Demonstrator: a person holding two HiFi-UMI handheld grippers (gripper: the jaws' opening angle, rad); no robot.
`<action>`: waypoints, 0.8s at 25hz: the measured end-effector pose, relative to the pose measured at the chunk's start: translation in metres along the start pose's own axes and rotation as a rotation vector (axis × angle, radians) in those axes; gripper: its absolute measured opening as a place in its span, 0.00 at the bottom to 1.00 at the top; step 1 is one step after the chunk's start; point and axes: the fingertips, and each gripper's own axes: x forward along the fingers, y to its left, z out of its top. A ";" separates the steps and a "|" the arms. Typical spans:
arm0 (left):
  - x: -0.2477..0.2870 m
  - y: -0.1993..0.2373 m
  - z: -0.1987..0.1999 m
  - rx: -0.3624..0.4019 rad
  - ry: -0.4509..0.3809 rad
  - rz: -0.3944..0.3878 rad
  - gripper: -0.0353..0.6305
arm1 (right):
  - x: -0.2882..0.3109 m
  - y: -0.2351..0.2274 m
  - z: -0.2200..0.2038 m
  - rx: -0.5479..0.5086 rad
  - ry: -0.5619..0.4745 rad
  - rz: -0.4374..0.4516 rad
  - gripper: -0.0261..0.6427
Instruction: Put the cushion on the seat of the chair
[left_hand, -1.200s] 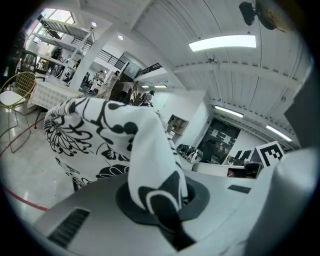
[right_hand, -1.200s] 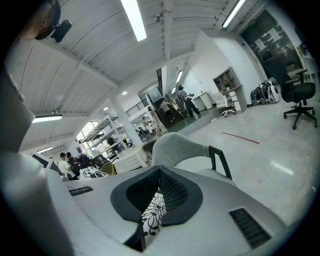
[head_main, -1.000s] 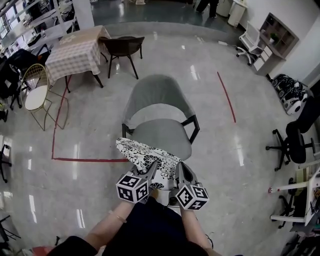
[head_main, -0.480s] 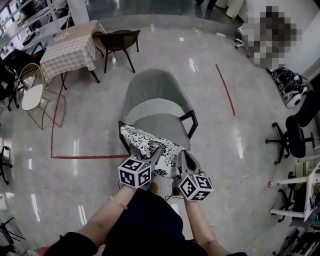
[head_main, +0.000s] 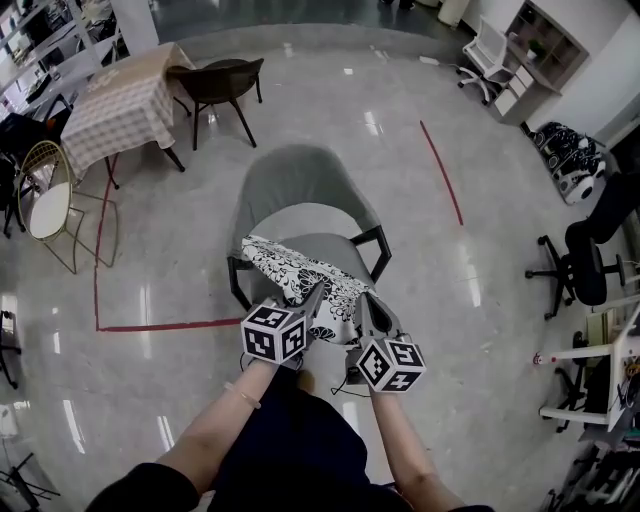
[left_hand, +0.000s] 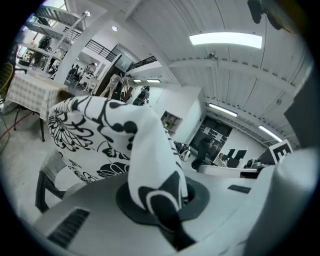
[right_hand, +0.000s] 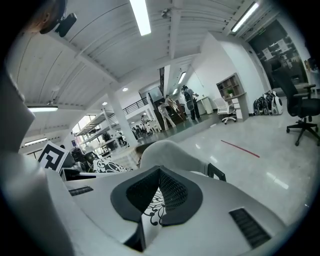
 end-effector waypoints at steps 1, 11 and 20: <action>0.005 0.003 0.002 -0.005 0.002 0.000 0.10 | 0.005 -0.002 0.002 -0.003 0.001 -0.003 0.03; 0.056 0.038 0.031 -0.038 -0.011 -0.007 0.10 | 0.057 -0.019 0.019 -0.031 0.015 -0.033 0.03; 0.099 0.062 0.046 -0.023 -0.019 -0.011 0.10 | 0.085 -0.034 0.019 -0.034 0.036 -0.065 0.03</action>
